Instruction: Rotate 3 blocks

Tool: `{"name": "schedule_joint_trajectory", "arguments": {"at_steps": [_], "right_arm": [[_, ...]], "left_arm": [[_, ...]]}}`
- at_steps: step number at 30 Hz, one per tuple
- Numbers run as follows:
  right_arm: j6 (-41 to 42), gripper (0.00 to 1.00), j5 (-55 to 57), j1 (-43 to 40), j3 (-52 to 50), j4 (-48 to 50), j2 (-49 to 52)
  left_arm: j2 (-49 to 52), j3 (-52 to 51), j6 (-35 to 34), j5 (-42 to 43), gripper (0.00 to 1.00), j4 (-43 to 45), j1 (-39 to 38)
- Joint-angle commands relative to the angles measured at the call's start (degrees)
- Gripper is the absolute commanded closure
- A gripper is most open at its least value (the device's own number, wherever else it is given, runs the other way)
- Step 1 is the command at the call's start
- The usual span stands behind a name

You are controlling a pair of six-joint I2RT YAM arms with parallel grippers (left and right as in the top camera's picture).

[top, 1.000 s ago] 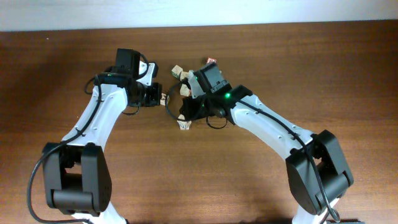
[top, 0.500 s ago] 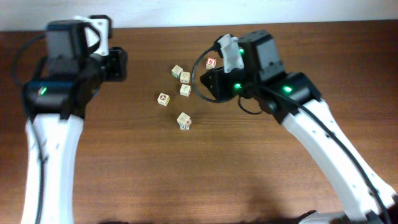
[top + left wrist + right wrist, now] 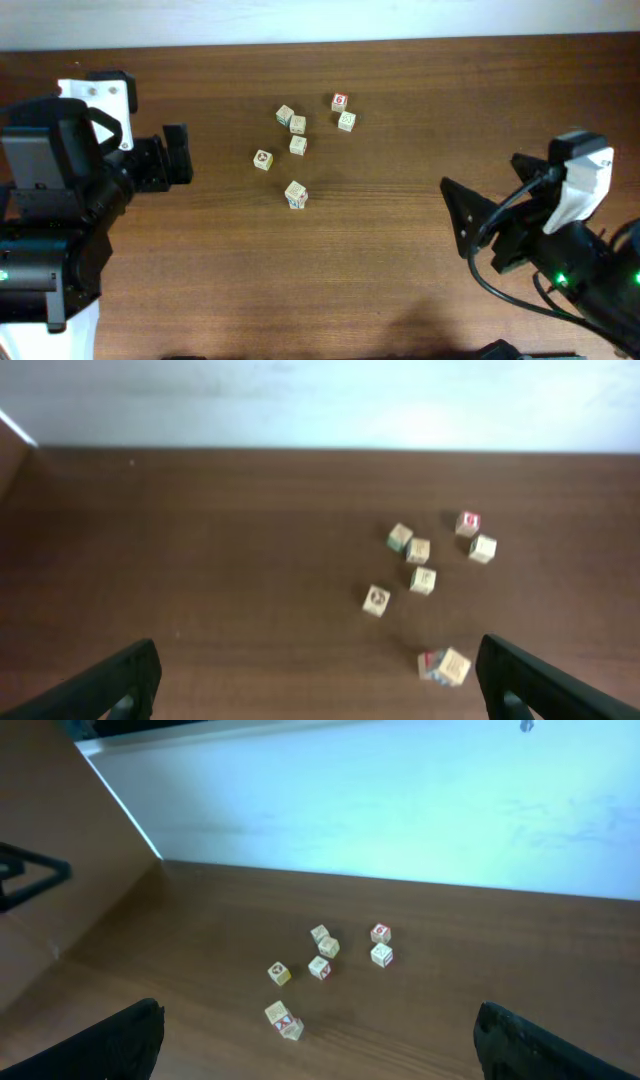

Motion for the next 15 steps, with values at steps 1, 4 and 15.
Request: {"name": "schedule_joint_trajectory", "arguments": {"at_steps": [1,4,15], "right_arm": [[-2.62,0.01,3.69,-0.22,0.55,-3.85,-0.11],[-2.62,0.01,9.68,-0.22,0.46,-7.72,0.02],[-21.49,0.02,-10.34,-26.08,-47.82,36.0,-24.04]], "left_arm": [[0.02,0.68,0.04,-0.59,0.01,-2.45,0.24],[0.02,0.68,0.04,-0.59,0.01,-6.84,0.24],[0.02,0.66,0.04,-0.59,0.01,-17.7,0.24]]}}
